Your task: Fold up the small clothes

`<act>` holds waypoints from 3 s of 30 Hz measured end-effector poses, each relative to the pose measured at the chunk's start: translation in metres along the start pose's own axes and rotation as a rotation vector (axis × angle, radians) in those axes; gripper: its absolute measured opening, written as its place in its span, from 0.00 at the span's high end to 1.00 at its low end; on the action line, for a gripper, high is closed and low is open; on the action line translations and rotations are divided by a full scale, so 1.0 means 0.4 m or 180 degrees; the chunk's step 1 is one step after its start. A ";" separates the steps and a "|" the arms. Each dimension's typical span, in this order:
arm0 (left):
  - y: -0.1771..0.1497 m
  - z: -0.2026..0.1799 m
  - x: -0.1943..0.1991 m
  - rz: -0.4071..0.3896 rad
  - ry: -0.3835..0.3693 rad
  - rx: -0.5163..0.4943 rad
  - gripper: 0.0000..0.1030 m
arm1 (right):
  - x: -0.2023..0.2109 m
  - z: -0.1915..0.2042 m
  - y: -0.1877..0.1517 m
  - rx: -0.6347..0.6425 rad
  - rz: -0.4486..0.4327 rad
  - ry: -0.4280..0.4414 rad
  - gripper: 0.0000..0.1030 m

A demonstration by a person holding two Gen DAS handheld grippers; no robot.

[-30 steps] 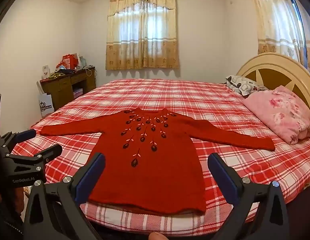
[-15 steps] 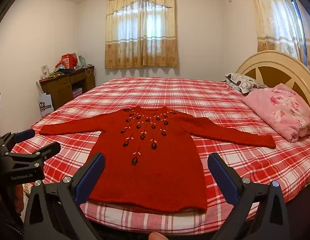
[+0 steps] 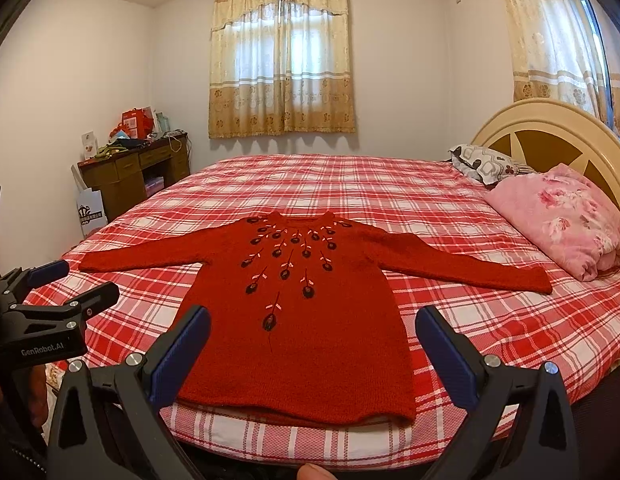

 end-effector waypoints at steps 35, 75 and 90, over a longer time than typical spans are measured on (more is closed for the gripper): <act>0.005 0.019 -0.008 0.0021 -0.0018 0.0079 0.00 | -0.005 0.007 -0.003 0.0012 0.0029 0.0015 0.01; 0.061 0.031 -0.230 0.0302 -0.0003 -0.0033 0.00 | -0.268 -0.238 0.008 -0.0345 0.0490 -0.0235 0.01; 0.110 -0.018 -0.434 0.0599 0.0004 -0.0154 0.00 | -0.430 -0.485 0.045 -0.0660 0.0747 -0.0642 0.01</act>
Point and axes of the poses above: each gripper's, at about its wrist camera, not at the fingertips, and x roughly against the way its jaws point, z to its left, y to its top, the point moved 8 cm from there along -x, roughly the way its jaws point, and after that the axes turned 10 degrees about z, right-handed, at the moved point
